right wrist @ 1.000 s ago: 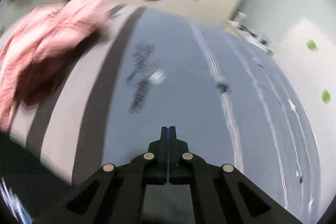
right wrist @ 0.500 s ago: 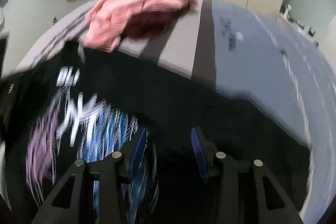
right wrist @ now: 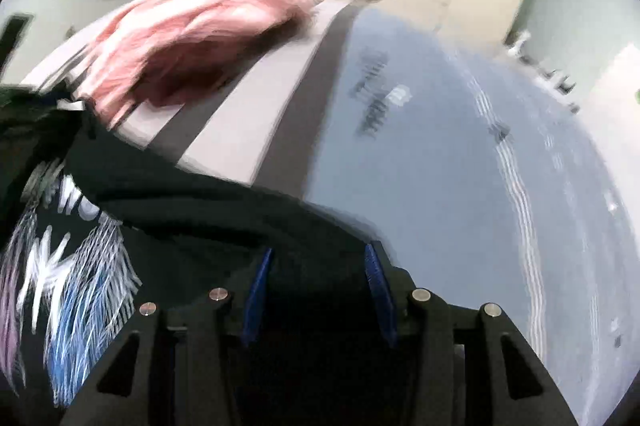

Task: Fold clothes

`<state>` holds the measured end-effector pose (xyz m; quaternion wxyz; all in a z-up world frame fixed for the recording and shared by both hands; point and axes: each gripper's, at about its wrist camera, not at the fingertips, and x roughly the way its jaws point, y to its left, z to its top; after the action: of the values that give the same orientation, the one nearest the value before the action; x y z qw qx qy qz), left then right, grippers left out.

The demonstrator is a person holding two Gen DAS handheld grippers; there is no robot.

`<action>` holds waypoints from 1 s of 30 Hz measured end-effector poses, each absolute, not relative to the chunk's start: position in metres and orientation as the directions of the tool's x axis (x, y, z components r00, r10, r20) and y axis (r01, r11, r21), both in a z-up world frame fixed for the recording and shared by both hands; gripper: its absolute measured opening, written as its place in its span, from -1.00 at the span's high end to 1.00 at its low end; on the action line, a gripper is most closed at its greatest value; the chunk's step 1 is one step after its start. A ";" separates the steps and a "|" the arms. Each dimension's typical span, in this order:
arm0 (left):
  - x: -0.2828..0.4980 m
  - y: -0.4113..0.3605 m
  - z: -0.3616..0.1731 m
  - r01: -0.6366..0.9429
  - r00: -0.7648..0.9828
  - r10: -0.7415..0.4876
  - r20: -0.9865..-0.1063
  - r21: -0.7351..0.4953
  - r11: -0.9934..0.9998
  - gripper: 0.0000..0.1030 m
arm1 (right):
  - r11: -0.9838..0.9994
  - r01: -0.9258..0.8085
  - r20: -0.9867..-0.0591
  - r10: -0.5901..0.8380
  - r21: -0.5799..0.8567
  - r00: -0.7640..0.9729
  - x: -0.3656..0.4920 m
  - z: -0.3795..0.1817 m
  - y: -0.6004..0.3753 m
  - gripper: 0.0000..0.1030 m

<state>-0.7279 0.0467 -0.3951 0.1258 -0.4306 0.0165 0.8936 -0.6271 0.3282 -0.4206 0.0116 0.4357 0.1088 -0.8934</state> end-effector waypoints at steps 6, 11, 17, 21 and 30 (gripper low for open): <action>-0.735 0.033 -0.383 -0.149 -0.637 0.119 -0.762 -0.030 -0.988 0.19 | -0.987 0.004 -0.763 0.123 -0.163 -0.634 -0.681 -0.384 0.361 -0.05; -0.705 0.003 -0.395 -0.162 -0.654 0.082 -0.752 0.033 -0.986 0.18 | -0.974 0.071 -0.774 0.124 -0.214 -0.621 -0.664 -0.391 0.366 -0.21; -0.667 -0.065 -0.423 -0.088 -0.619 -0.048 -0.784 0.130 -0.988 0.18 | -0.970 -0.006 -0.803 0.206 -0.245 -0.559 -0.635 -0.405 0.427 -0.21; -0.641 -0.116 -0.437 -0.023 -0.574 -0.150 -0.805 0.199 -0.980 0.18 | -0.950 -0.082 -0.802 0.298 -0.300 -0.517 -0.610 -0.413 0.468 -0.23; -0.575 -0.171 -0.428 0.096 -0.560 -0.220 -0.799 0.202 -0.975 0.18 | -0.904 -0.380 -0.804 0.372 -0.199 -0.464 -0.620 -0.393 0.550 -0.27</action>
<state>-0.5751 -0.1715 -0.4283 -0.0897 -0.4604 0.0677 0.8806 -0.6196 0.5501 -0.3935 -0.2195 0.4686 -0.0042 -0.8557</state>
